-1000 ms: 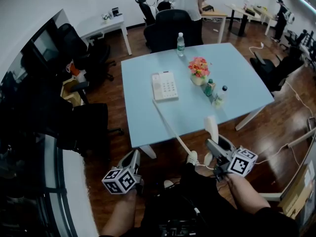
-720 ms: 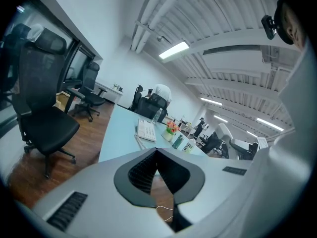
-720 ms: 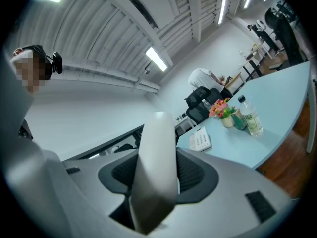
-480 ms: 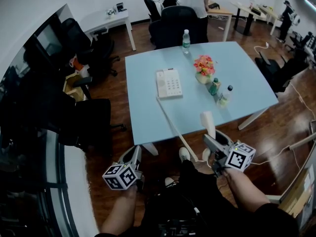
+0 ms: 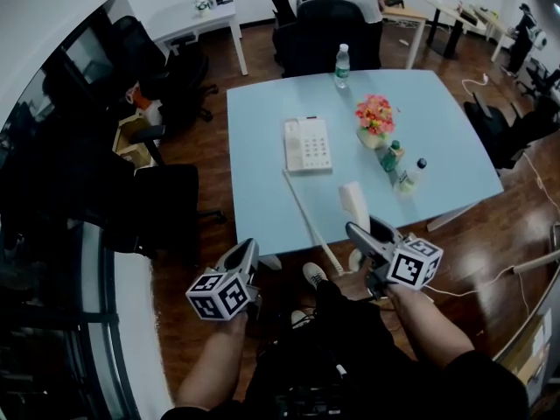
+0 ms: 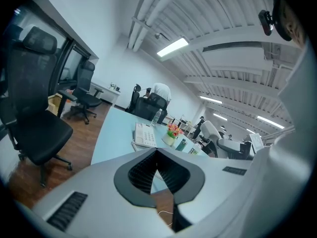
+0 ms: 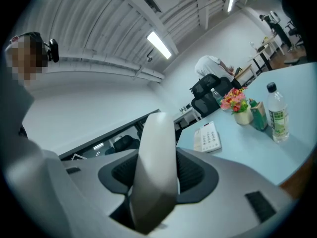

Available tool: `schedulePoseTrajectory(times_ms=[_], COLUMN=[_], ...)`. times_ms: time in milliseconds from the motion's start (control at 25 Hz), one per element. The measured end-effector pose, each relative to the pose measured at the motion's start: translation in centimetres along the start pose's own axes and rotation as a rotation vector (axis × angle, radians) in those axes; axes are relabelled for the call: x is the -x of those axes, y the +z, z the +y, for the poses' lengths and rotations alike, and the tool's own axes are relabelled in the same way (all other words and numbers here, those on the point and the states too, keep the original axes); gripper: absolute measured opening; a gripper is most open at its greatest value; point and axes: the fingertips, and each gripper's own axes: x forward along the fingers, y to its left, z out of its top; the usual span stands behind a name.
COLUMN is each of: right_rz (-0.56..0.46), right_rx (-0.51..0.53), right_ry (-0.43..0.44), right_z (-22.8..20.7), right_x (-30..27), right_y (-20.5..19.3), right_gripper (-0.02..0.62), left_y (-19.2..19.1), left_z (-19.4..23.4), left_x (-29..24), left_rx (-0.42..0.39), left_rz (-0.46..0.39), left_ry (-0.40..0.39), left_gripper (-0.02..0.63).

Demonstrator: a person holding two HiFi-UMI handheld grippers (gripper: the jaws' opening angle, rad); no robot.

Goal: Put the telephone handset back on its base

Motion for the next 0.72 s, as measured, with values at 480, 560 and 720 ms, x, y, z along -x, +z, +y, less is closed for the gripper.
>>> schedulePoseTrajectory(times_ms=[480,560,720], right_rz=[0.057,0.073,0.115], right_rx=[-0.013,-0.021,-0.043], right_ry=[0.013,-0.005,-0.056], right_z=[-4.7,-6.3,-9.1], right_x=[-9.7,-11.8,-16.5], right_y=[3.6,3.9,4.6], right_gripper=[0.235,0.235,0.235], left_y=[6.0,7.2,8.9], left_z=[2.1,2.2,2.6], left_x=[-7.0,-8.1,-9.8], left_rx=[-0.04,-0.048,-0.048], left_rz=[-0.007,-0.025,-0.045], left_ry=[0.06,0.072,0.104], left_gripper=[0.0,0.0,0.0])
